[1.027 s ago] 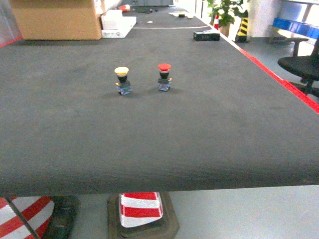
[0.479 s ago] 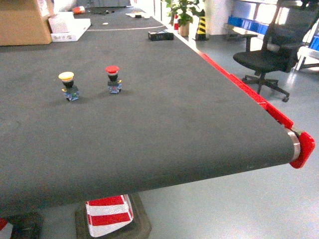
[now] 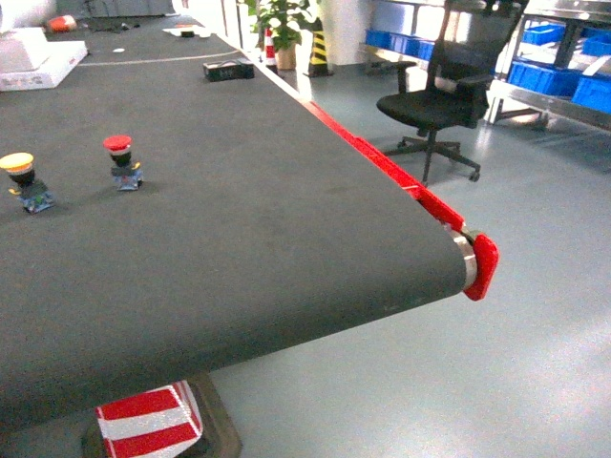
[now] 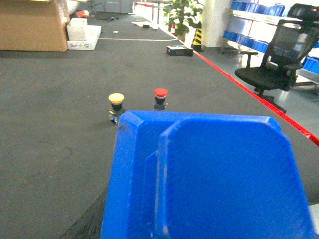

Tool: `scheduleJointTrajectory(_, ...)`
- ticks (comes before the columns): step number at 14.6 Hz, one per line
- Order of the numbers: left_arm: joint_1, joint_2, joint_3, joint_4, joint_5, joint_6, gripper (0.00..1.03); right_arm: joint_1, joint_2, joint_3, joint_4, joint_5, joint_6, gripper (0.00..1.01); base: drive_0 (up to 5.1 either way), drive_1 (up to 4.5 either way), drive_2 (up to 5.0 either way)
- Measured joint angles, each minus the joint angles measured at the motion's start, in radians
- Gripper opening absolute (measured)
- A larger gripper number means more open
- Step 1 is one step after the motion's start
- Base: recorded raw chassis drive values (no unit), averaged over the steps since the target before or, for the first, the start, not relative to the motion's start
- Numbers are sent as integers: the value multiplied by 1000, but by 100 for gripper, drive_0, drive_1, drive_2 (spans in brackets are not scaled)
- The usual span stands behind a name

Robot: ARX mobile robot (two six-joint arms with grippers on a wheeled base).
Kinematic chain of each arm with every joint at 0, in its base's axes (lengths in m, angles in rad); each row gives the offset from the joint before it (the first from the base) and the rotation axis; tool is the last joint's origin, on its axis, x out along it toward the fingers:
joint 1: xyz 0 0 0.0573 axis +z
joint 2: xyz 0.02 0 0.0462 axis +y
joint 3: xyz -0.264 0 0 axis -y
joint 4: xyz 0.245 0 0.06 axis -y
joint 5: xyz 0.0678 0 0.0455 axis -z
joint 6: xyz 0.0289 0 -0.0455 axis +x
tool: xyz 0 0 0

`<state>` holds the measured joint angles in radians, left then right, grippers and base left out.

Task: Pick blue part to blue bin on bottom shelf

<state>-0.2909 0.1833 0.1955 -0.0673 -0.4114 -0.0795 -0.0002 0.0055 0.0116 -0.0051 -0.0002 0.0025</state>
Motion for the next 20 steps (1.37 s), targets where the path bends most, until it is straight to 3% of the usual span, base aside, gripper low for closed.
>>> scheduleJointTrajectory(20,0,0,0,0,0,0,43,0,0,0,0,0,0,98,-157,-157,-157)
